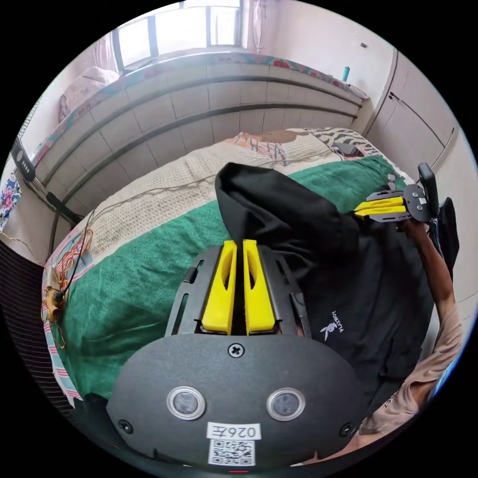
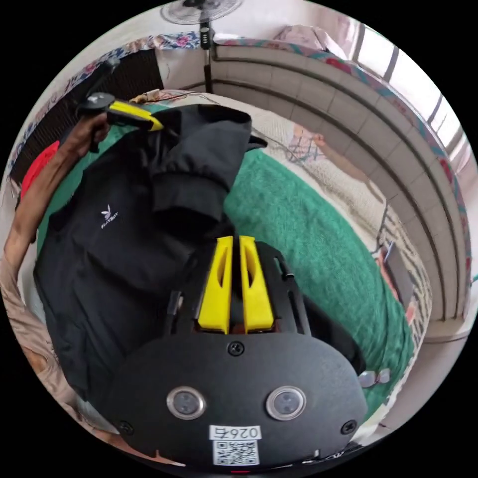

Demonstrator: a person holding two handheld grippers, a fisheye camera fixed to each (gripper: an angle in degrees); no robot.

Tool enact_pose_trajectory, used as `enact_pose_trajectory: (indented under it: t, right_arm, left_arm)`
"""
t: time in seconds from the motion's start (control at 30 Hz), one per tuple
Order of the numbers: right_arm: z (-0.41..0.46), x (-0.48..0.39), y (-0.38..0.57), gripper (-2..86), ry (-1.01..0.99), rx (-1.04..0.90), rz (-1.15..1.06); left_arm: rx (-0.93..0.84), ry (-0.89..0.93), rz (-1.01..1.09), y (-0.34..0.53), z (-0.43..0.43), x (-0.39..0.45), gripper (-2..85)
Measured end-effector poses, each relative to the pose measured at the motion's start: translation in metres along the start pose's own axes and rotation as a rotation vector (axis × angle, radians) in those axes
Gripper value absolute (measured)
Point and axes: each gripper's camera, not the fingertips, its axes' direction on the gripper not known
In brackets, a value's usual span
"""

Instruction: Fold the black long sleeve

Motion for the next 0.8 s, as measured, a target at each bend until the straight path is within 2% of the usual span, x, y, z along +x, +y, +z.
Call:
enact_pose_trajectory:
  t: [0.13, 0.27, 0.43, 0.47, 0.57, 0.63, 0.67, 0.7, 0.73, 0.8]
  right_arm:
    - [-0.014, 0.001, -0.008, -1.1, 0.097, 0.085, 0.052]
    - [-0.004, 0.023, -0.006, 1.0, 0.157, 0.044, 0.211]
    - [-0.033, 0.031, 0.043, 1.3, 0.071, 0.064, 0.262]
    - [-0.041, 0.027, 0.062, 0.1, 0.121, 0.056, 0.259]
    - [-0.048, 0.029, 0.107, -0.9, 0.261, 0.008, 0.278]
    - [-0.037, 0.048, 0.129, -1.1, 0.359, -0.087, 0.344]
    - [-0.025, 0.071, 0.144, -1.2, 0.405, -0.223, 0.446]
    - [-0.027, 0.087, 0.159, -1.2, 0.343, -0.259, 0.532]
    - [-0.037, 0.091, 0.167, -1.2, 0.319, -0.218, 0.587]
    - [-0.095, 0.079, 0.198, -1.0, 0.291, 0.033, 0.677]
  left_arm:
    - [0.12, -0.057, -0.042, 0.015, -0.007, 0.005, 2.2]
    - [-0.058, -0.153, -0.126, 0.031, 0.023, 0.004, 3.9]
    - [-0.043, -0.392, -0.065, 0.067, -0.008, 0.029, -0.6]
    - [-0.03, -0.388, -0.036, 0.081, -0.019, 0.038, -0.8]
    - [0.03, -0.164, 0.096, 0.123, -0.035, 0.07, -0.9]
    - [-0.079, -0.177, 0.138, 0.143, -0.014, 0.083, -1.0]
    - [-0.27, -0.241, 0.145, 0.153, 0.011, 0.086, -1.0]
    - [-0.336, -0.278, 0.127, 0.164, 0.019, 0.088, -1.0]
    - [-0.298, -0.287, 0.109, 0.169, 0.012, 0.09, -1.0]
    - [-0.178, -0.2, 0.054, 0.187, -0.031, 0.096, -1.0]
